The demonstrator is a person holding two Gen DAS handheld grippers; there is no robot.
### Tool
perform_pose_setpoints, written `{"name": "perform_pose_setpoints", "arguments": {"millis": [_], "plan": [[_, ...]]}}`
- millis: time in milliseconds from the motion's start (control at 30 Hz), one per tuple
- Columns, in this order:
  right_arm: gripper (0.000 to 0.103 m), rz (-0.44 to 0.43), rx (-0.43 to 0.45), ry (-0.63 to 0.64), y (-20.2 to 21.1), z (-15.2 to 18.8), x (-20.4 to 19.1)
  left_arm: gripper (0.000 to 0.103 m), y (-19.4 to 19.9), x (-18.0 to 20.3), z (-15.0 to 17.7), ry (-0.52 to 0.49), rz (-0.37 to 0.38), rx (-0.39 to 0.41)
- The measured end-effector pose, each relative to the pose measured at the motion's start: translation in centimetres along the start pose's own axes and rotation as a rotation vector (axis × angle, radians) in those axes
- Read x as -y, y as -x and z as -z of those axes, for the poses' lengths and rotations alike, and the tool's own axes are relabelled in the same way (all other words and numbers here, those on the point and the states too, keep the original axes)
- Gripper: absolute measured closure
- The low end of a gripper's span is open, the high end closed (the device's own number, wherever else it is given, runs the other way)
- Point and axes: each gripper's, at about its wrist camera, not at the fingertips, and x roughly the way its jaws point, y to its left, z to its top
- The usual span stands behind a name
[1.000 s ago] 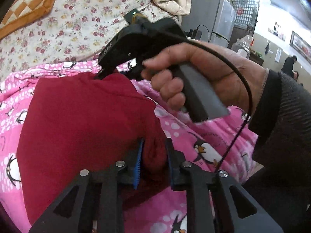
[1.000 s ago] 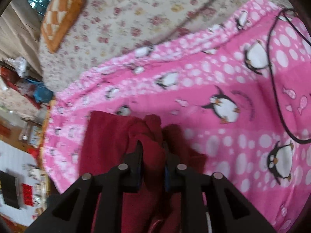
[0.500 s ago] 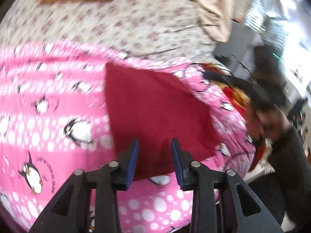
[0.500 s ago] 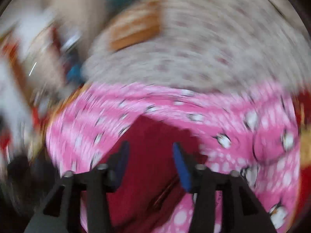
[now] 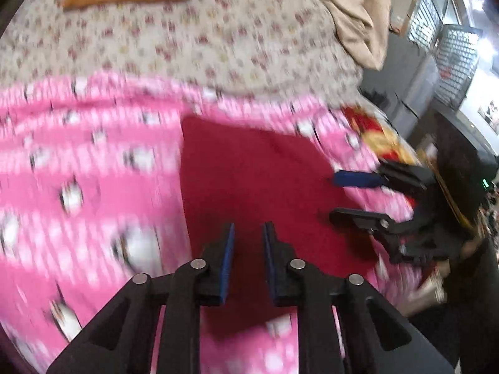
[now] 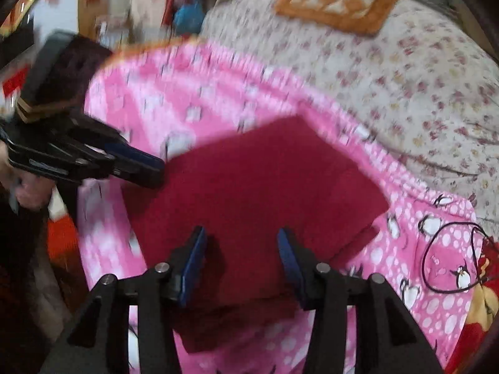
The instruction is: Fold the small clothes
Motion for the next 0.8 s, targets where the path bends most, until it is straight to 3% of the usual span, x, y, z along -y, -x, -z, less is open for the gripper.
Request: {"name": "perform_pose_setpoints", "arguments": {"millis": [33, 100, 167, 200, 233, 333, 433, 533, 600, 667, 700, 800], "plan": [[0.054, 0.053, 0.023, -0.036, -0.3, -0.9, 0.7, 0.103, -0.8, -0.5, -1.1, 0.017, 0.004, -0.001], [0.054, 0.130, 0.005, -0.102, -1.6, -1.7, 2.1, 0.103, -4.2, -1.9, -2.8, 0.080, 0.018, -0.078], [0.054, 0.179, -0.133, -0.104, -4.4, -1.0, 3.1, 0.103, -7.5, -3.6, -2.4, 0.159, 0.018, -0.168], [0.054, 0.189, -0.197, -0.109, -5.6, -0.4, 3.5, 0.103, -7.8, -3.8, -2.2, 0.172, 0.037, -0.156], [0.054, 0.177, -0.207, -0.140, -5.9, 0.1, 4.1, 0.103, -7.5, -3.5, -2.3, 0.160, 0.025, -0.156], [0.055, 0.131, -0.132, -0.240, -4.1, -0.7, 5.4, 0.103, -6.2, -2.7, -3.9, 0.146, 0.024, -0.145], [0.055, 0.187, 0.005, -0.300, -2.5, -2.1, 6.3, 0.103, -6.1, -2.8, -7.1, 0.149, 0.007, -0.053], [0.055, 0.265, 0.050, -0.385, -3.6, -3.4, 8.3, 0.103, -9.6, -3.7, -9.4, 0.198, -0.011, -0.079], [0.055, 0.297, -0.010, -0.427, -6.1, -3.5, 9.7, 0.103, -13.0, -4.2, -9.7, 0.209, -0.066, -0.130], [0.055, 0.320, -0.183, -0.486, -9.3, -2.1, 11.4, 0.103, -16.4, -4.4, -8.4, 0.188, -0.100, -0.247], [0.055, 0.310, -0.233, -0.520, -10.5, -1.5, 11.9, 0.103, -16.7, -4.4, -8.2, 0.181, -0.103, -0.239], [0.051, 0.295, -0.217, -0.537, -10.1, -1.2, 12.5, 0.103, -16.4, -3.9, -8.6, 0.155, -0.123, -0.239]]}}
